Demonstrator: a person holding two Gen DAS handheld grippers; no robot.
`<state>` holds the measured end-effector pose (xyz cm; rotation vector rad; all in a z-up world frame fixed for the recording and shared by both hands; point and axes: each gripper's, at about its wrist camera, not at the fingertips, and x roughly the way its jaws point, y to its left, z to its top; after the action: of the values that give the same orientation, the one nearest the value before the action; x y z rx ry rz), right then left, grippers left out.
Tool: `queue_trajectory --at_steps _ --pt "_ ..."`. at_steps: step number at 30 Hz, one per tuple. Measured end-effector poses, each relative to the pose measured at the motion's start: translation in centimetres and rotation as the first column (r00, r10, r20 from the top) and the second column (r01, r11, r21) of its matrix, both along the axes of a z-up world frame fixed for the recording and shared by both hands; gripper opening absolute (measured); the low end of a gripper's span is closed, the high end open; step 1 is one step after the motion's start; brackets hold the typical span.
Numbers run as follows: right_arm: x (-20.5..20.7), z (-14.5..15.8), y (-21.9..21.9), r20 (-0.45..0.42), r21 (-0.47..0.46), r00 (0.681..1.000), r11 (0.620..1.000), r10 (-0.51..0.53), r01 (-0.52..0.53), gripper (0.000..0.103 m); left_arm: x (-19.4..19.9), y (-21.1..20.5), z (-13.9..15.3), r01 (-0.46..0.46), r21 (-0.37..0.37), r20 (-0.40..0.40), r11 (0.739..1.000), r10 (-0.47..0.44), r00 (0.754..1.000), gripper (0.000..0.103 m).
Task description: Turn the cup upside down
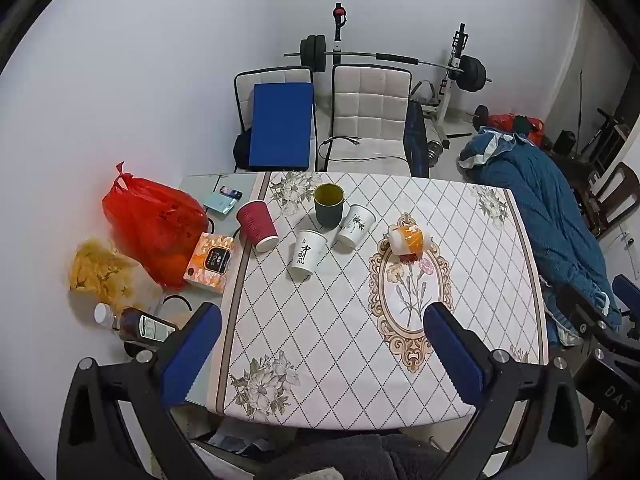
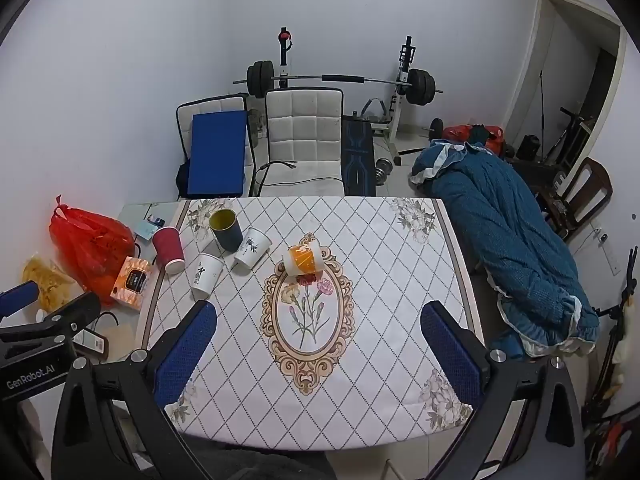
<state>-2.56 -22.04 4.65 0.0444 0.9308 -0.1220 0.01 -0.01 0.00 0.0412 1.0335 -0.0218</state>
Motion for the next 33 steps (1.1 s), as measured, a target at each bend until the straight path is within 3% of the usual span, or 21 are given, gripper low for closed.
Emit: queue_trajectory --at_steps 33 --pt "0.45 0.17 0.39 -0.004 0.007 1.0 1.0 0.006 -0.006 0.103 0.4 0.02 0.18 0.001 -0.006 0.011 1.0 -0.001 1.0 0.103"
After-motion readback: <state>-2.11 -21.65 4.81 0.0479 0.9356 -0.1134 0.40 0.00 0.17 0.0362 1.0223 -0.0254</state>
